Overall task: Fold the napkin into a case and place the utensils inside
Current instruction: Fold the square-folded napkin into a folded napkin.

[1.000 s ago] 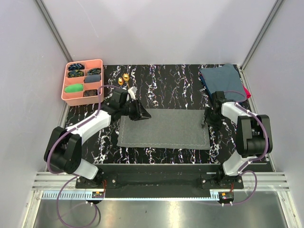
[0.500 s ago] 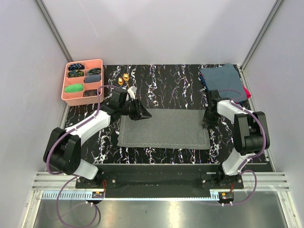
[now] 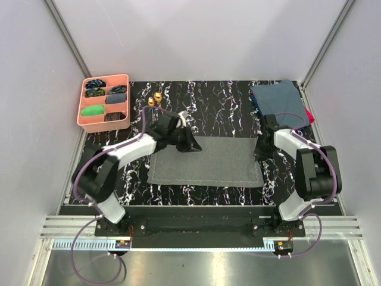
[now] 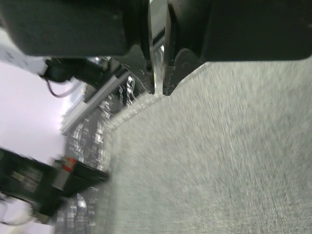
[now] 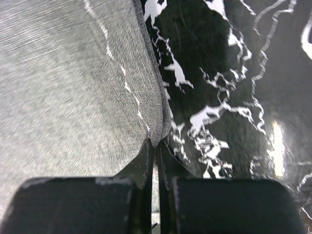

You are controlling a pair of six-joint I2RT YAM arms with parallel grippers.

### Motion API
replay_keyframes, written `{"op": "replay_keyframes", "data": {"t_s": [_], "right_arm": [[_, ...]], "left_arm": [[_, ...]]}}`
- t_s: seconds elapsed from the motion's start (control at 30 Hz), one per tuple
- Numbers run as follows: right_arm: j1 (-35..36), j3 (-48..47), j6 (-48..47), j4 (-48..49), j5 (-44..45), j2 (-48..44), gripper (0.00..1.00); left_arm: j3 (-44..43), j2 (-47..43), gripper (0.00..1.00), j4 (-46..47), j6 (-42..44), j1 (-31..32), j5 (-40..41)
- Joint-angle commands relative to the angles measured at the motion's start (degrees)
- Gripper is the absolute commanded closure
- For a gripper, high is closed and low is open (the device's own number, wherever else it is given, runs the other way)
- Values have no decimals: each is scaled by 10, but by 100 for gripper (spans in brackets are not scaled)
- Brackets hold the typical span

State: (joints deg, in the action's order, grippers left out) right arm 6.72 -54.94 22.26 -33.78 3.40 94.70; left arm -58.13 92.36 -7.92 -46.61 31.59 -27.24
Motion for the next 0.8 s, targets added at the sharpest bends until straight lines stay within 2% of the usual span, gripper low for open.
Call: {"op": "replay_keyframes", "data": {"t_s": [0.0,0.13,0.27,0.47,0.63,0.77], "right_arm": [[-2,2,-9,6,6,-86,100],[-8,-5,-16,-12,12,-122,100],[-9,-12,-26,-22,-1,-150,100],[-9,-32,-41,-21,-84,-184,100],[0,-78,-34,-37,-150,-192,100],[36,-114,-14,-40,-173,-173,100]], "left_arm": [[-51,90,89,19,-27,25,79],[-95,152,90,13,-42,44,135],[-124,217,91,10,-62,72,154],[-167,286,92,7,-83,104,154],[-152,262,92,19,-83,107,143],[-127,196,89,17,-67,104,140]]}}
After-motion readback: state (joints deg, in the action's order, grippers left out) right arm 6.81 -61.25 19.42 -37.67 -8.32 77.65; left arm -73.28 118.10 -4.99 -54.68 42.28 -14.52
